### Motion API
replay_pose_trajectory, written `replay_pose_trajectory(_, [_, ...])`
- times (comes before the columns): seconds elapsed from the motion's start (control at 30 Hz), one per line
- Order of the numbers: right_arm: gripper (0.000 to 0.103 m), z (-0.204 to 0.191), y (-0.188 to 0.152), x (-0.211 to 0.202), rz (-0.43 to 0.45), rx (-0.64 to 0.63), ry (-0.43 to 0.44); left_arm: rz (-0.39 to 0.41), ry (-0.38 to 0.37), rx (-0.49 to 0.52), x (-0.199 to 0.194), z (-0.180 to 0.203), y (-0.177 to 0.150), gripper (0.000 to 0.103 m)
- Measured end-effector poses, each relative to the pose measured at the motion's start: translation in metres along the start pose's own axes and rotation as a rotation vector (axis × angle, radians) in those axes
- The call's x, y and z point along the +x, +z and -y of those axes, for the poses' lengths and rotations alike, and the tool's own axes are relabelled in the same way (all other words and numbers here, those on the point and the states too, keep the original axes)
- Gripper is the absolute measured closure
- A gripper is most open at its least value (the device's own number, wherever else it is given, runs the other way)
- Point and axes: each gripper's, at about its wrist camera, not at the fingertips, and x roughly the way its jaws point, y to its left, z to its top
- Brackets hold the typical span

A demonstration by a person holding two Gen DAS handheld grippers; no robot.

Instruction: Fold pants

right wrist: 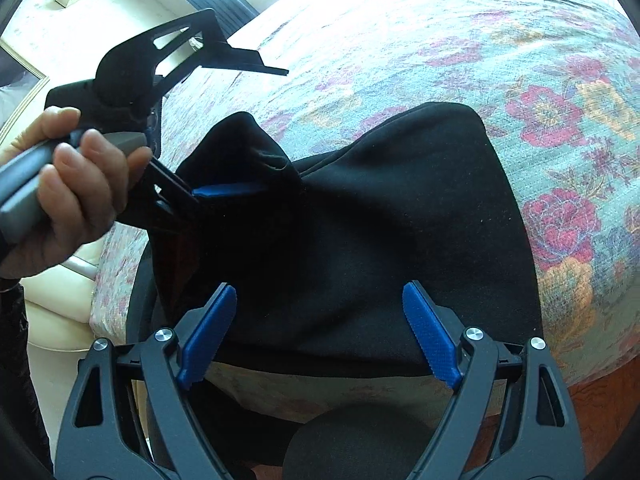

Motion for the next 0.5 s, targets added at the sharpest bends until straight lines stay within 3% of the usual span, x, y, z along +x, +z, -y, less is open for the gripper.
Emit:
replay_pose_trajectory(0.07, [0.018, -0.005, 0.003, -0.002, 0.026, -0.022, -0.024, -0.068, -0.078, -0.049, -0.002, 0.000, -0.006, 0.016])
replay_pose_trajectory(0.2, [0.018, -0.016, 0.019, 0.004, 0.098, -0.070, -0.052, -0.096, -0.099, -0.002, -0.006, 0.009, -0.003, 0.016])
replay_pose_trajectory(0.33, [0.018, -0.019, 0.038, 0.020, 0.122, -0.074, -0.081, -0.133, -0.138, -0.035, -0.015, 0.004, 0.001, 0.016])
replay_pose_trajectory(0.43, [0.018, -0.020, 0.045, 0.029, 0.110, -0.059, -0.065, -0.205, -0.203, 0.024, -0.029, 0.013, -0.002, 0.016])
replay_pose_trajectory(0.5, [0.018, -0.016, 0.044, 0.022, 0.116, -0.028, -0.026, -0.212, -0.230, 0.105, -0.046, 0.023, -0.007, 0.016])
